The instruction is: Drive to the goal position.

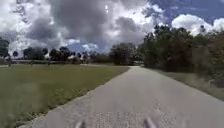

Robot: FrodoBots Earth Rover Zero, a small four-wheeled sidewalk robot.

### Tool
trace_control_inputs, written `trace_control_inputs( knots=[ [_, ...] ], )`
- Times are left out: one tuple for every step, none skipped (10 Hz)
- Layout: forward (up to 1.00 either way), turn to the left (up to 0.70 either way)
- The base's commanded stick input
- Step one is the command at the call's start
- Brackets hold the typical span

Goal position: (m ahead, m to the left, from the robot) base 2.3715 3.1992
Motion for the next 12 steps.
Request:
trace_control_inputs(
  knots=[
    [0.7, 0.0],
    [0.7, 0.0],
    [0.7, 0.0],
    [0.7, 0.0],
    [0.7, 0.0],
    [0.7, -0.02],
    [0.7, -0.24],
    [0.7, -0.35],
    [0.7, -0.35],
    [0.7, -0.35],
    [0.7, -0.35],
    [0.7, -0.35]
  ],
)
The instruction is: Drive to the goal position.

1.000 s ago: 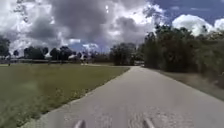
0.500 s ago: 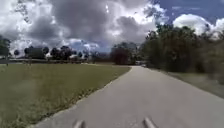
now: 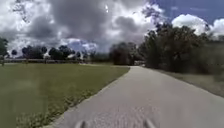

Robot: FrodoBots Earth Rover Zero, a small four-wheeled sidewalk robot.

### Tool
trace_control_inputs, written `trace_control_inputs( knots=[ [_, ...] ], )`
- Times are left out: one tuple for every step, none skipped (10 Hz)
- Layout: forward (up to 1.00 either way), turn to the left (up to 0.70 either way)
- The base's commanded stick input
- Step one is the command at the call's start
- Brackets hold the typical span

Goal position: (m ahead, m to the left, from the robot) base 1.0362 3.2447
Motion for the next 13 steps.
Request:
trace_control_inputs(
  knots=[
    [0.7, -0.35],
    [0.7, -0.04],
    [0.7, 0.0],
    [0.7, 0.0],
    [0.7, 0.0],
    [0.7, 0.0],
    [0.7, 0.0],
    [0.7, 0.0],
    [0.7, 0.0],
    [0.7, 0.0],
    [0.7, 0.0],
    [0.7, 0.0],
    [0.7, 0.0]
  ],
)
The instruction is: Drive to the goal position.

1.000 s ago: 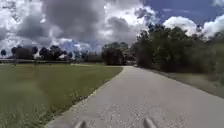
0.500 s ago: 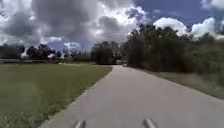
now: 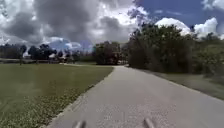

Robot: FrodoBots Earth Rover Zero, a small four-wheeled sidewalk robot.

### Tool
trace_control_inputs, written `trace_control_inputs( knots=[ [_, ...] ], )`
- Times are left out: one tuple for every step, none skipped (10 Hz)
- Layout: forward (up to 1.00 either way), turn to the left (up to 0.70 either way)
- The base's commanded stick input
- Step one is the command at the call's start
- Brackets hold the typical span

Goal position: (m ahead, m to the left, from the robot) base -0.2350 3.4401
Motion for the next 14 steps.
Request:
trace_control_inputs(
  knots=[
    [0.7, 0.0],
    [0.7, 0.0],
    [0.7, 0.0],
    [0.7, 0.0],
    [0.7, 0.0],
    [0.7, 0.0],
    [0.7, 0.0],
    [0.7, 0.0],
    [0.7, -0.32],
    [0.7, -0.35],
    [0.7, -0.35],
    [0.7, -0.35],
    [0.7, -0.35],
    [0.7, -0.35]
  ],
)
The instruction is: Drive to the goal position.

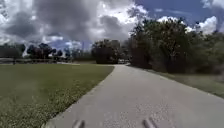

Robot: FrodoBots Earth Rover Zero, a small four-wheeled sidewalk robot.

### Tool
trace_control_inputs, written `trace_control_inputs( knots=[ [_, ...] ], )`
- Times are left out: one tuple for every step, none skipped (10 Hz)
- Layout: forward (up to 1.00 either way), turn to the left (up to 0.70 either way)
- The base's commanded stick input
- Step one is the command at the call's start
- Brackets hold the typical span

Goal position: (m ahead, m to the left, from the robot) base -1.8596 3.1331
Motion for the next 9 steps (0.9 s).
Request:
trace_control_inputs(
  knots=[
    [0.7, -0.35],
    [0.7, -0.09],
    [0.7, 0.0],
    [0.7, 0.0],
    [0.7, 0.0],
    [0.7, 0.0],
    [0.7, 0.0],
    [0.7, 0.0],
    [0.7, 0.0]
  ],
)
